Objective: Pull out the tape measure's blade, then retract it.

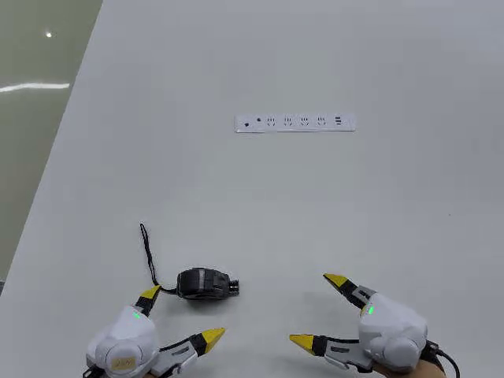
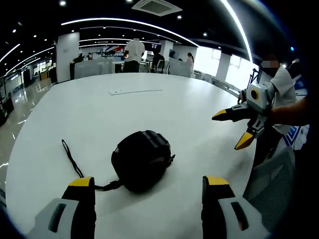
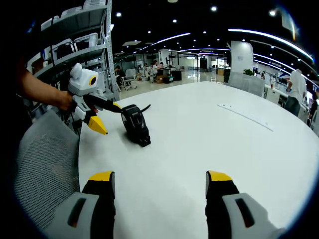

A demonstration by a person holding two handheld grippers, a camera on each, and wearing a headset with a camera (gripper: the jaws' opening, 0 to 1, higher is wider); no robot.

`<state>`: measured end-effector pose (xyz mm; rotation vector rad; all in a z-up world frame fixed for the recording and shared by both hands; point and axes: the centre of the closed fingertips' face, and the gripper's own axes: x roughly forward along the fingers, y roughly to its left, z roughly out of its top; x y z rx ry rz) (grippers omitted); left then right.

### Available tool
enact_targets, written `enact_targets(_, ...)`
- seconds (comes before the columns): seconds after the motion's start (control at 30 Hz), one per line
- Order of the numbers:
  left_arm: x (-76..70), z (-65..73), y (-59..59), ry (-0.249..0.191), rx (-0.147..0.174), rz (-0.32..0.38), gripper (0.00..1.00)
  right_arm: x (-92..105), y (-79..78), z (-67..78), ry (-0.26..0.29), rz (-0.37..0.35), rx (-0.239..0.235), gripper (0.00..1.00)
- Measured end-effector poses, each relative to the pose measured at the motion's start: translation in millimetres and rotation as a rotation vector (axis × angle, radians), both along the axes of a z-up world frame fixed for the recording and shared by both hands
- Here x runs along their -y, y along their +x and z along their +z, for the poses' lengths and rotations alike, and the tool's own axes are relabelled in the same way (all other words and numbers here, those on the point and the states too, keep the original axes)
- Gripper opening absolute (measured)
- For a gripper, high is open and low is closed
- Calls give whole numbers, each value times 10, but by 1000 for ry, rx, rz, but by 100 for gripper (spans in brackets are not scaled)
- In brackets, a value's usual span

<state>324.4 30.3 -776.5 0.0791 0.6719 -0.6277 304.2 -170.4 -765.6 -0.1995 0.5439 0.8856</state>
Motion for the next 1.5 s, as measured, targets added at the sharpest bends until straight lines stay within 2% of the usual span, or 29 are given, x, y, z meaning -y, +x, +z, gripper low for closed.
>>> enact_targets(0.3, -44, 55, -34, -7, 17, -9, 86, 139, -61, 31, -2, -43, 10, 77)
enact_targets(0.4, -66, 62, -48, 4, 23, -15, 86, 162, -88, 44, -2, -53, 11, 78)
enact_targets(0.7, -145, 125, -109, -3, 38, -22, 87, 206, -171, 56, 10, -77, 12, 81)
enact_targets(1.03, -190, 172, -187, -19, 60, -29, 92, 255, -213, 98, 39, -97, 23, 89)
enact_targets(1.37, -157, 227, -199, -28, 81, -42, 99, 283, -275, 115, 51, -105, 32, 99)
enact_targets(1.5, -147, 225, -221, -27, 76, -47, 100, 294, -297, 112, 44, -98, 34, 100)
